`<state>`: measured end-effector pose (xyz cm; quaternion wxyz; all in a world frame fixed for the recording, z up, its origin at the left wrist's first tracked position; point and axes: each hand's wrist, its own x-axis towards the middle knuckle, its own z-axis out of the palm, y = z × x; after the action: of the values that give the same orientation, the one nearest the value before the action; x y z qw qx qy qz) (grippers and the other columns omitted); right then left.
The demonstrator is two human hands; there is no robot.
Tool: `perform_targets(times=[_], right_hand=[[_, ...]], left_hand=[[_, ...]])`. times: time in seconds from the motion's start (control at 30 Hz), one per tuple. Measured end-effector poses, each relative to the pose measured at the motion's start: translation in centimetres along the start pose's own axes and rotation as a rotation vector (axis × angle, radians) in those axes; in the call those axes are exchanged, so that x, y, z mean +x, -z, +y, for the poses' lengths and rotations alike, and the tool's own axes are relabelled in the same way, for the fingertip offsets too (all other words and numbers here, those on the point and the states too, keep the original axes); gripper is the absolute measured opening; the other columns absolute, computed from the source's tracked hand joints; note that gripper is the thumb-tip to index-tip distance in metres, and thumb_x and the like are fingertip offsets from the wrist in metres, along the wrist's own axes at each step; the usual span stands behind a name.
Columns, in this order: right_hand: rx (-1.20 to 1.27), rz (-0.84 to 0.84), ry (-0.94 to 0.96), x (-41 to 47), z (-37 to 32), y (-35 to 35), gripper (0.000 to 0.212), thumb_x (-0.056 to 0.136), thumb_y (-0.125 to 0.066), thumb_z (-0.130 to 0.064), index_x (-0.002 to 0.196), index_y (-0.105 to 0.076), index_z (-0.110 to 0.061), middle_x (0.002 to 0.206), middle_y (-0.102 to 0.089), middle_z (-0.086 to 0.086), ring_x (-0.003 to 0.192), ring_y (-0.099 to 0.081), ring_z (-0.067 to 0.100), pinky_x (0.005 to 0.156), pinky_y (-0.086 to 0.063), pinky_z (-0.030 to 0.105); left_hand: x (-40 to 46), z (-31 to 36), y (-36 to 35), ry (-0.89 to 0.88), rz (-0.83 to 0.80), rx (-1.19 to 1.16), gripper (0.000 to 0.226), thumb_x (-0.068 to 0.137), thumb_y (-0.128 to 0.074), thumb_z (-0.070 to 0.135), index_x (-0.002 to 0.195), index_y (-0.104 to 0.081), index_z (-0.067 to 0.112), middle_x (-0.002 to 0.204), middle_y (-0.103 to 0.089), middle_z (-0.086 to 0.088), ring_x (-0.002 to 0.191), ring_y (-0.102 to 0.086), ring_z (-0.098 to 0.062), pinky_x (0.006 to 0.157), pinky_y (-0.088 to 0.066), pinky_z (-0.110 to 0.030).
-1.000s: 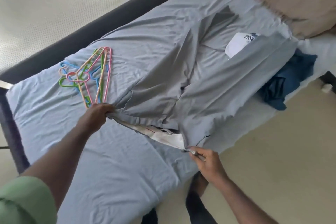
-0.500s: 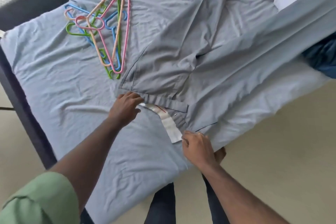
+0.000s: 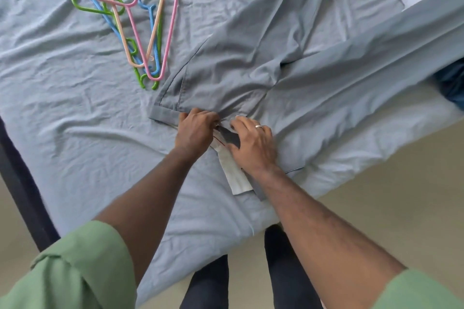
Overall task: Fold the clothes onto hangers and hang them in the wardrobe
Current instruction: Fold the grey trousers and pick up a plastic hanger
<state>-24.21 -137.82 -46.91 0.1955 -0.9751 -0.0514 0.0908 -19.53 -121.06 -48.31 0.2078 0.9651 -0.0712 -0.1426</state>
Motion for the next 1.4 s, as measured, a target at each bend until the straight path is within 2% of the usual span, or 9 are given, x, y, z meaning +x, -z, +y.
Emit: perform_targets(times=[0.17, 0.27, 0.4, 0.57, 0.7, 0.9, 1.0, 1.1, 1.4], right_hand=[[-0.088, -0.03, 0.019, 2.9, -0.6, 0.4, 0.018, 0.09, -0.066, -0.041, 0.106, -0.067, -0.032, 0.095, -0.074, -0.008, 0.094, -0.066, 0.021, 0.081, -0.038, 0.041], [0.152, -0.192, -0.094, 4.9, 0.2, 0.9, 0.013, 0.093, -0.065, -0.036, 0.102, -0.073, -0.032, 0.092, -0.075, -0.007, 0.091, -0.066, 0.018, 0.086, -0.047, 0.041], [0.373, -0.358, -0.151, 6.7, 1.7, 2.2, 0.013, 0.089, -0.072, -0.018, 0.1, -0.077, -0.024, 0.088, -0.074, -0.008, 0.085, -0.067, 0.01, 0.081, -0.055, 0.028], [0.42, -0.428, -0.15, 7.1, 2.9, 2.1, 0.017, 0.085, -0.075, -0.008, 0.094, -0.079, -0.021, 0.08, -0.072, -0.011, 0.07, -0.062, -0.003, 0.065, -0.042, 0.007], [0.464, -0.428, -0.164, 6.8, 3.4, 2.0, 0.016, 0.09, -0.07, -0.006, 0.099, -0.079, -0.016, 0.075, -0.068, -0.016, 0.061, -0.057, -0.014, 0.064, -0.041, 0.006], [0.437, -0.407, -0.056, 6.0, 3.5, 2.6, 0.021, 0.091, -0.072, -0.013, 0.108, -0.079, -0.022, 0.101, -0.073, -0.01, 0.095, -0.066, 0.003, 0.09, -0.049, 0.014], [0.427, -0.382, -0.049, 5.3, 4.0, 2.7, 0.016, 0.089, -0.076, -0.015, 0.103, -0.078, -0.023, 0.089, -0.071, -0.017, 0.083, -0.064, -0.007, 0.077, -0.045, 0.005], [0.403, -0.326, -0.031, 4.7, 4.2, 2.4, 0.011, 0.09, -0.074, -0.015, 0.099, -0.078, -0.018, 0.087, -0.072, -0.009, 0.081, -0.065, 0.001, 0.076, -0.051, 0.016], [0.3, -0.223, 0.094, 4.9, 3.4, 2.3, 0.013, 0.094, -0.065, -0.02, 0.095, -0.076, -0.014, 0.091, -0.065, 0.0, 0.084, -0.063, 0.019, 0.08, -0.056, 0.042]], left_hand=[[-0.7, 1.3, 0.5, 0.142, 0.103, -0.129, 0.008, 0.092, -0.062, 0.024, 0.098, -0.066, 0.025, 0.102, -0.067, 0.007, 0.108, -0.05, -0.021, 0.088, -0.029, -0.039], [-2.7, 3.2, -0.1, 0.447, 0.29, -0.398, 0.015, 0.082, -0.075, 0.018, 0.089, -0.062, 0.016, 0.088, -0.061, 0.001, 0.091, -0.056, -0.022, 0.08, -0.042, -0.036], [-3.9, 5.4, -2.3, 0.82, 0.139, -0.877, 0.013, 0.081, -0.082, 0.015, 0.089, -0.072, 0.01, 0.076, -0.069, 0.0, 0.077, -0.069, -0.021, 0.08, -0.057, -0.033], [-2.6, 6.2, -3.5, 1.007, 0.171, -1.046, 0.017, 0.08, -0.081, 0.016, 0.093, -0.074, 0.01, 0.077, -0.073, 0.001, 0.079, -0.071, -0.019, 0.078, -0.06, -0.036], [-2.4, 7.1, -3.4, 1.012, 0.139, -1.195, 0.018, 0.093, -0.069, 0.014, 0.075, -0.07, 0.016, 0.075, -0.066, -0.002, 0.063, -0.056, -0.014, 0.053, -0.042, -0.021], [-2.2, 7.1, -4.0, 1.098, 0.202, -1.377, 0.012, 0.096, -0.065, 0.01, 0.086, -0.07, 0.011, 0.092, -0.07, -0.013, 0.08, -0.065, -0.022, 0.07, -0.057, -0.031], [-2.0, 7.2, -4.0, 1.098, 0.207, -1.392, 0.016, 0.097, -0.065, 0.009, 0.082, -0.065, 0.013, 0.079, -0.063, -0.006, 0.055, -0.054, -0.01, 0.046, -0.045, -0.015], [-2.0, 7.2, -4.0, 1.102, 0.21, -1.426, 0.019, 0.097, -0.065, 0.007, 0.079, -0.063, 0.012, 0.071, -0.058, -0.002, 0.039, -0.049, 0.0, 0.038, -0.037, -0.012], [-2.2, 7.2, -3.8, 1.038, 0.223, -1.533, 0.01, 0.095, -0.068, 0.006, 0.101, -0.072, 0.0, 0.105, -0.072, -0.02, 0.09, -0.071, -0.023, 0.077, -0.061, -0.029]])
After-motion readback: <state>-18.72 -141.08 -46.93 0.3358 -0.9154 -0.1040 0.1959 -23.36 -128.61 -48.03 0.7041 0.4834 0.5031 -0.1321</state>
